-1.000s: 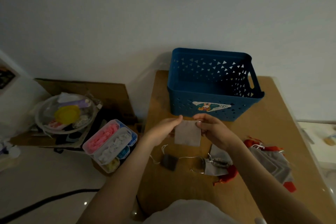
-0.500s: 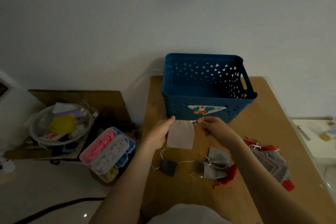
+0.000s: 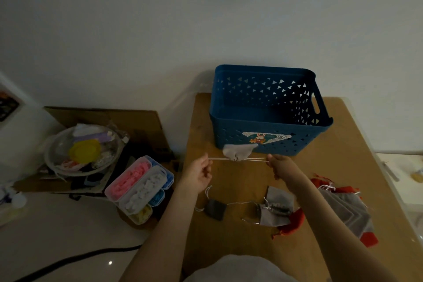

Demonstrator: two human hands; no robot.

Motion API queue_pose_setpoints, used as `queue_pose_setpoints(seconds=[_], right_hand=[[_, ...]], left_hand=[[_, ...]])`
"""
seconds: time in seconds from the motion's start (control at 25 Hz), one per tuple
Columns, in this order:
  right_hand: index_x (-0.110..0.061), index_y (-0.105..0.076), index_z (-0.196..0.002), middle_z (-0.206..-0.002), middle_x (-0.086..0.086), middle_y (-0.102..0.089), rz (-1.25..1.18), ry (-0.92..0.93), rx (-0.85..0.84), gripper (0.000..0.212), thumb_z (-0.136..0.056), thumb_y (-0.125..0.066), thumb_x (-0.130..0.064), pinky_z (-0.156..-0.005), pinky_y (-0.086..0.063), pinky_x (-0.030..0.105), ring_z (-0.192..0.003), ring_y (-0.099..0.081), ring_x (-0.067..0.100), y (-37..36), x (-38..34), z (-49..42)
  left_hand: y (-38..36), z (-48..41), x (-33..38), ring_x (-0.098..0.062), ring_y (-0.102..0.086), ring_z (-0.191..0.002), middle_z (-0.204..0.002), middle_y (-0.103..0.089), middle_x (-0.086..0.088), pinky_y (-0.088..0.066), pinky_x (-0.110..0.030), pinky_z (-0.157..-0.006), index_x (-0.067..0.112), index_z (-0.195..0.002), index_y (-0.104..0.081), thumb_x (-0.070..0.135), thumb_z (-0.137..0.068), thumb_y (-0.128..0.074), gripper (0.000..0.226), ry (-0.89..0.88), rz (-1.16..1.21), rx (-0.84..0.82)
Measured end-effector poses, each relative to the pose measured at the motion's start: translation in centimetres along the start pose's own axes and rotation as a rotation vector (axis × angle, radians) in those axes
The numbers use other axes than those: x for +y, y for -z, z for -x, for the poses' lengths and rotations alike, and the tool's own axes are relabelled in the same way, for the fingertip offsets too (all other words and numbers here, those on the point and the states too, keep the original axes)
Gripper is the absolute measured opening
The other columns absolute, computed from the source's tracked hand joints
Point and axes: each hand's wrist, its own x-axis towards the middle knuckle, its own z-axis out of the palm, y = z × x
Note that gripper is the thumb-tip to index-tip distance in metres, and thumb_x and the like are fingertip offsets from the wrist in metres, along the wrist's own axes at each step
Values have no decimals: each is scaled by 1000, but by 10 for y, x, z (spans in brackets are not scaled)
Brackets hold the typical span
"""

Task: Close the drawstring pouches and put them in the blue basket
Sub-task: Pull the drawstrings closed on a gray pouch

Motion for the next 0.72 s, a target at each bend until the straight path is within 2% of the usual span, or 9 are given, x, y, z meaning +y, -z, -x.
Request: queue_pose_setpoints(seconds=[0.08, 0.16, 0.24, 0.32, 0.4, 0.52, 0.6, 0.72], right_hand=[[-10, -54, -76, -62, 2, -40, 32, 18, -12, 33, -102, -41, -25, -55, -34, 24, -57, -36, 14, -1, 1, 0], [-9, -58, -79, -63, 2, -43, 68, 55, -35, 31, -102, -41, -23, -56, -37, 23, -58, -40, 13, 0, -1, 2], [-11, -60, -82, -65, 3, -48, 82, 112, -42, 27, -101, -43, -20, -58, -38, 23, -61, -44, 14, 3, -3, 2], [-13, -61, -85, -71, 5, -54, 69, 156, -15, 22, -100, -45, -16, -60, -39, 24, -67, -49, 15, 6, -5, 2], [-13, -60, -89, -77, 4, -57, 9, 171, 16, 17, -99, -47, -14, -61, -41, 23, -72, -53, 16, 8, -5, 1], [-12, -62, -95, -81, 3, -61, -57, 163, -4, 14, -97, -48, -9, -62, -43, 22, -74, -57, 12, 11, -5, 0], [-12, -61, -94, -82, 3, -63, -50, 182, -54, 12, -96, -50, -8, -61, -45, 18, -73, -60, 11, 11, -4, 1], [-14, -61, -93, -80, 1, -65, 29, 279, -165, 10, -94, -54, -8, -59, -45, 17, -72, -61, 11, 8, -16, 7]], left_hand=[[-2, -1, -2, -7, -48, -59, -83, -67, -8, -37, -19, -54, 8, -100, -61, 22, -94, -53, 17, 3, 162, -72], [-2, -2, 1, -6, -48, -54, -85, -69, -10, -37, -17, -52, 12, -82, -57, 25, -96, -50, 21, -16, 233, -162], [-1, -3, 5, -8, -47, -54, -75, -62, -6, -39, -16, -52, 13, -69, -51, 29, -94, -52, 30, -39, 166, -232], [1, -2, 6, -9, -48, -57, -71, -56, -3, -43, -18, -53, 12, -75, -56, 25, -90, -55, 20, -41, 97, -304], [1, 0, 7, -9, -49, -60, -76, -55, -3, -43, -18, -55, 10, -89, -60, 15, -87, -55, 7, -55, 51, -354], [-1, 3, 10, -7, -48, -61, -82, -61, -3, -44, -18, -54, 10, -110, -61, 5, -93, -49, 21, -140, -92, -334], [-5, 8, 8, -7, -50, -64, -88, -66, -2, -45, -20, -59, 11, -113, -61, 7, -94, -51, 22, -167, -213, -279], [-13, 14, 4, -7, -53, -67, -93, -68, -2, -45, -20, -63, 10, -108, -63, 13, -94, -54, 17, -221, -468, -254]])
